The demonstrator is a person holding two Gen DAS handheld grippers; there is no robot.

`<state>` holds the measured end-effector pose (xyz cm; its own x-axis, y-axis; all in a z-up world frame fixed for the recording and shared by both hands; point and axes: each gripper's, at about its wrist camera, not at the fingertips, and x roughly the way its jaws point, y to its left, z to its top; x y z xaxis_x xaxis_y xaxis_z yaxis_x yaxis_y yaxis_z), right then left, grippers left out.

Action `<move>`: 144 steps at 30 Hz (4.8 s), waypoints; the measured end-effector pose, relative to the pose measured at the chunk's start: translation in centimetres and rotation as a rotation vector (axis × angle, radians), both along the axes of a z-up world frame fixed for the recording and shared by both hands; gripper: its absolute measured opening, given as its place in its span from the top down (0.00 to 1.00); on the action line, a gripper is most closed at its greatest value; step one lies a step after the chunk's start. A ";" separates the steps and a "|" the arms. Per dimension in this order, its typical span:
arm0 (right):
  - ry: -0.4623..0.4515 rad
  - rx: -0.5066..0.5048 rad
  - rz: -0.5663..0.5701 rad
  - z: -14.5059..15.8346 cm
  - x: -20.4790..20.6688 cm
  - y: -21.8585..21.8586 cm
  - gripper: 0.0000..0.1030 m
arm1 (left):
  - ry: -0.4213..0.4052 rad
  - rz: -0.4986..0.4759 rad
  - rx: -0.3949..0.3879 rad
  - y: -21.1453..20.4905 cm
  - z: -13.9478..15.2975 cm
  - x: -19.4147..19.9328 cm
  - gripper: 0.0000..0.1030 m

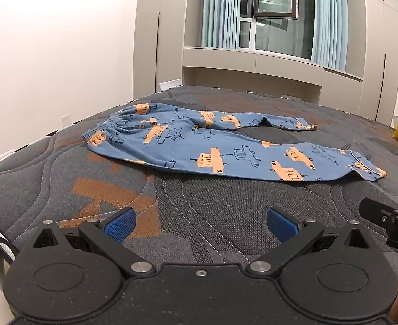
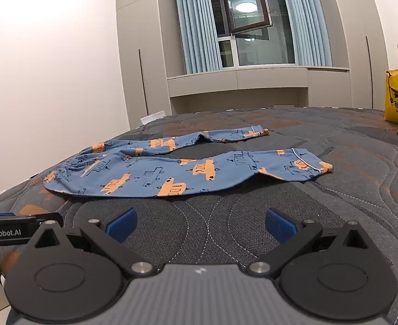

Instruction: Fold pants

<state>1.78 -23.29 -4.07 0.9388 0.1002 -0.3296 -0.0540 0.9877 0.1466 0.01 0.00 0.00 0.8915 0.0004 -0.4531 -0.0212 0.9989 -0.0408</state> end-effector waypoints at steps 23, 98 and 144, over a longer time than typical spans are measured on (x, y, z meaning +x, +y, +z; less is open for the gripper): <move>0.004 -0.002 -0.001 0.0 0.0 -0.1 0.00 | 0.000 -0.001 -0.002 0.0 0.0 0.0 0.01; 0.035 -0.040 0.220 4.3 10.1 -5.3 0.00 | 0.034 -0.075 0.161 10.2 5.5 16.4 0.01; 0.400 -0.337 0.626 0.7 62.9 9.1 0.16 | 0.256 -0.328 0.190 19.7 1.6 51.2 0.30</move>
<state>64.66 -14.22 -3.32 0.5468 0.4024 -0.7343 -0.6169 0.7866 -0.0283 51.21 19.75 1.64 0.7179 -0.1587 -0.6778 0.3120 0.9438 0.1094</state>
